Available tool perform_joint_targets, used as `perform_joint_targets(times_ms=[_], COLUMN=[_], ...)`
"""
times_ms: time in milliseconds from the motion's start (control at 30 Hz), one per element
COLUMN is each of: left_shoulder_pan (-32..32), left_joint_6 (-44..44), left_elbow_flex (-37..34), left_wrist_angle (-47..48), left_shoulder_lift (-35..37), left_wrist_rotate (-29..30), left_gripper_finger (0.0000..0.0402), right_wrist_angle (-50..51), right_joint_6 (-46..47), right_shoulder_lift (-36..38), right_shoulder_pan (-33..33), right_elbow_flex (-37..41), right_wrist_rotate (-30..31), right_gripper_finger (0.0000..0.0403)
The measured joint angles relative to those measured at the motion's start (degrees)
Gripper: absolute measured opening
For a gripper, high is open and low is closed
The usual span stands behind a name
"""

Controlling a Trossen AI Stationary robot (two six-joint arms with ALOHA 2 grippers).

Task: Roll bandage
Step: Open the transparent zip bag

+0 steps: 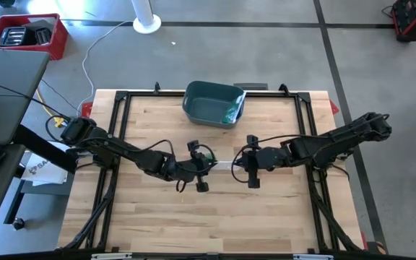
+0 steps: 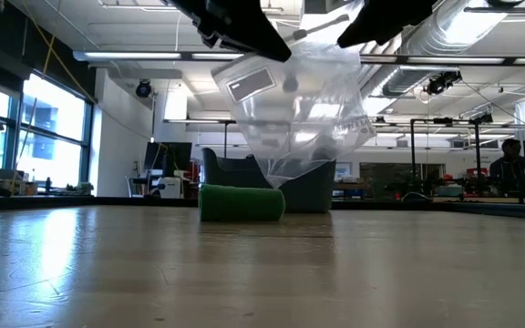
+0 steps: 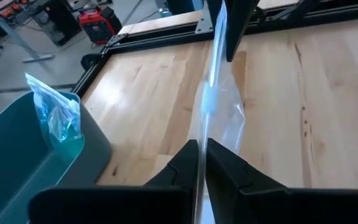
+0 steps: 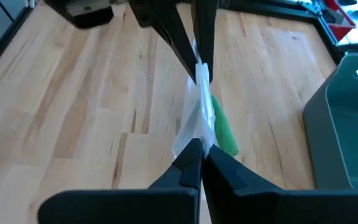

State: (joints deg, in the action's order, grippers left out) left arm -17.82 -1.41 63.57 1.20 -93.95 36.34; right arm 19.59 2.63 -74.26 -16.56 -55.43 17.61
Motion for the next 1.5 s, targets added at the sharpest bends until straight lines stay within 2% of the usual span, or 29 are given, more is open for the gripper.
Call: perform_joint_targets(times_ms=[267,567,667,767,833,967,1267,1500], left_shoulder_pan=[0.00,0.04,0.04,0.04,0.04,0.07,1.37,1.62], left_joint_6=[0.04,0.04,0.00,-0.07,-0.53,1.53,4.02,4.68], left_elbow_flex=[0.00,0.00,0.00,0.00,0.00,-0.11,-0.07,0.00], left_wrist_angle=[-0.94,-1.04,-1.07,-1.05,-1.12,-3.76,-8.41,-11.84], left_shoulder_lift=[0.00,0.00,0.00,0.00,0.00,0.00,0.04,0.04], left_wrist_rotate=[-0.06,-1.25,-1.25,-1.25,-1.34,-5.08,-5.95,-5.85], left_gripper_finger=[0.0002,0.0001,0.0001,0.0001,0.0002,0.0021,0.0108,0.0126], right_wrist_angle=[-1.33,-7.02,-6.67,-6.49,-6.57,-6.18,-5.66,-5.62], right_joint_6=[-0.07,-2.99,-3.10,-3.63,-4.24,-3.79,-4.03,-4.14], right_shoulder_lift=[0.02,0.02,0.02,0.02,0.02,0.02,0.02,0.00], right_shoulder_pan=[0.00,0.01,0.00,0.00,0.00,0.00,0.00,0.02], right_elbow_flex=[0.00,0.00,-0.01,0.01,0.00,-0.01,-0.01,-0.01], right_wrist_rotate=[0.39,-0.18,-0.20,-0.18,0.04,0.92,1.02,1.04], right_gripper_finger=[0.0004,0.0089,0.0074,0.0023,0.0008,0.0004,0.0002,0.0001])
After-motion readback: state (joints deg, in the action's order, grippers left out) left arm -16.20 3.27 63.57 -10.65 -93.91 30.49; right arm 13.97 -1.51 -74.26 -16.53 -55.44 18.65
